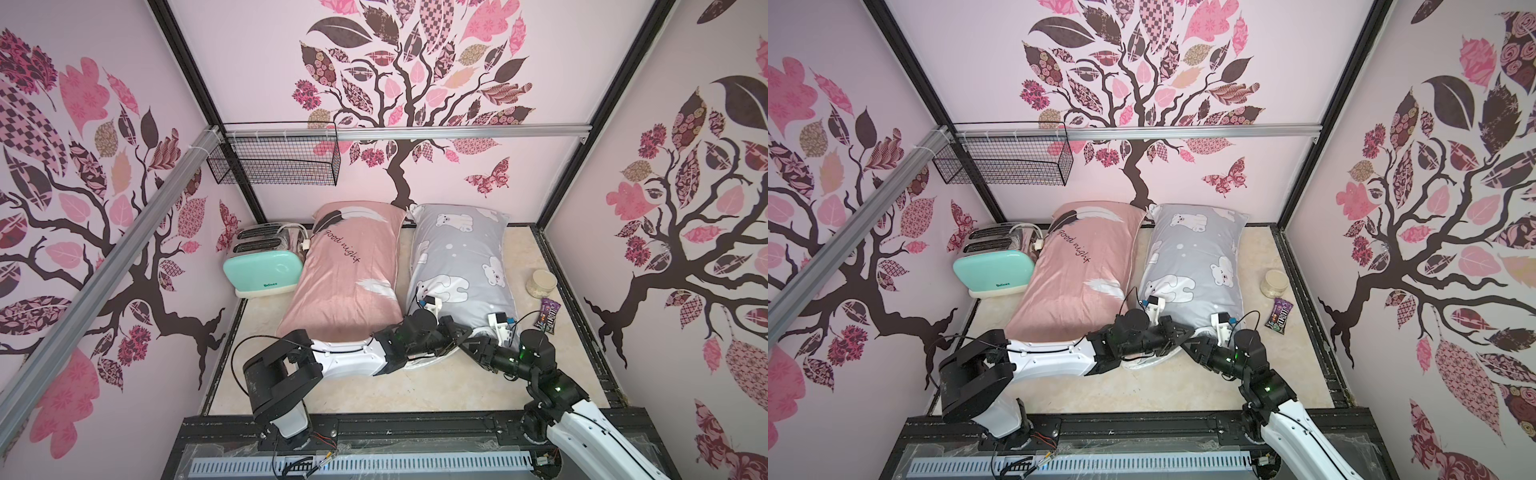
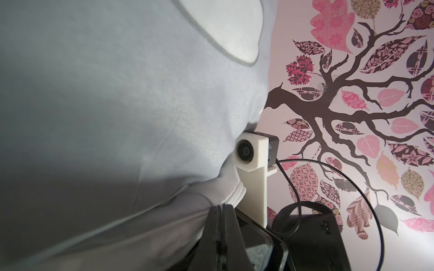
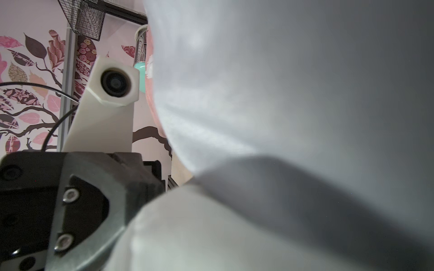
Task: Zip up pillowcases
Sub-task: Adjust the pillowcase at the center of the board.
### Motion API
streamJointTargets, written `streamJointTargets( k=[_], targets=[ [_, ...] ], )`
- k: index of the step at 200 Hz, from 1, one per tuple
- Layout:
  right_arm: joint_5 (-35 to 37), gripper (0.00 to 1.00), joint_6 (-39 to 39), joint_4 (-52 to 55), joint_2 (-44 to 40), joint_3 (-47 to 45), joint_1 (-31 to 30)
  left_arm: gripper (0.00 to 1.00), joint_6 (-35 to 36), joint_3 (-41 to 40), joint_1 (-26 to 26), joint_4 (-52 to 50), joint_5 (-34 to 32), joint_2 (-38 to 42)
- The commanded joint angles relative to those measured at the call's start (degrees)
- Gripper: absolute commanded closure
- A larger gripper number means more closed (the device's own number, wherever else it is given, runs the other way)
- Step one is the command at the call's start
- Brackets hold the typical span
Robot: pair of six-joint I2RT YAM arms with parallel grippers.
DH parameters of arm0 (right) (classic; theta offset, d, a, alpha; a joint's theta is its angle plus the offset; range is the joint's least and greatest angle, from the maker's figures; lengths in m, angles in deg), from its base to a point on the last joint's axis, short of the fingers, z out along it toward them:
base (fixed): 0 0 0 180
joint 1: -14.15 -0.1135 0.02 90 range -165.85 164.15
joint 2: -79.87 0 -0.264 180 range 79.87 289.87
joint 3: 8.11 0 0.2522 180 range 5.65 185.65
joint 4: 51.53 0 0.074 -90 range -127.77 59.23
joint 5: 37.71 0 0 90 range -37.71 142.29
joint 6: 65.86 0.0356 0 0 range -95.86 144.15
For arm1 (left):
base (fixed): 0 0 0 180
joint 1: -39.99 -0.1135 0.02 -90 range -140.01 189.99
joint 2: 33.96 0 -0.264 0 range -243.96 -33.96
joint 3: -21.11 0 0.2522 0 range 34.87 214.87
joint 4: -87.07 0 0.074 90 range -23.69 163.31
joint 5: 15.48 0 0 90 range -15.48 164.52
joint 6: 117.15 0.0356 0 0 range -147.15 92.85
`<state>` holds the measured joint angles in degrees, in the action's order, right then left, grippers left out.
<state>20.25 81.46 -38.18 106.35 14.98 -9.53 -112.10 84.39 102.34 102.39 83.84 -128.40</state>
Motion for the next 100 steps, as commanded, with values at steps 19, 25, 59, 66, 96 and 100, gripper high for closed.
streamJointTargets(
  k=[19,25,59,66,96,100],
  targets=[
    [3.7,0.68,3.02,-8.81,0.63,-1.79,-1.4,1.0,-0.57,2.39,0.77,2.84,0.44,1.05],
    [3.97,0.73,2.62,-8.16,0.62,-1.51,-1.45,1.0,-0.52,2.35,0.79,2.91,0.43,1.0],
    [4.77,0.94,1.75,-5.04,-0.94,-1.65,-1.43,1.0,-0.65,2.36,0.87,3.4,0.13,1.15],
    [5.02,0.97,1.95,-4.95,-1.51,-2.08,-1.39,1.0,-0.83,2.54,0.84,3.38,0.17,1.07],
    [4.54,1.0,3.25,-6.91,-1.33,-3.48,-1.41,1.0,-1.61,3.26,1.37,3.94,0.08,0.54],
    [4.54,1.0,3.35,-7.24,-1.12,-3.52,-1.5,1.0,-1.83,3.36,1.41,4.22,0.09,0.41]
  ],
)
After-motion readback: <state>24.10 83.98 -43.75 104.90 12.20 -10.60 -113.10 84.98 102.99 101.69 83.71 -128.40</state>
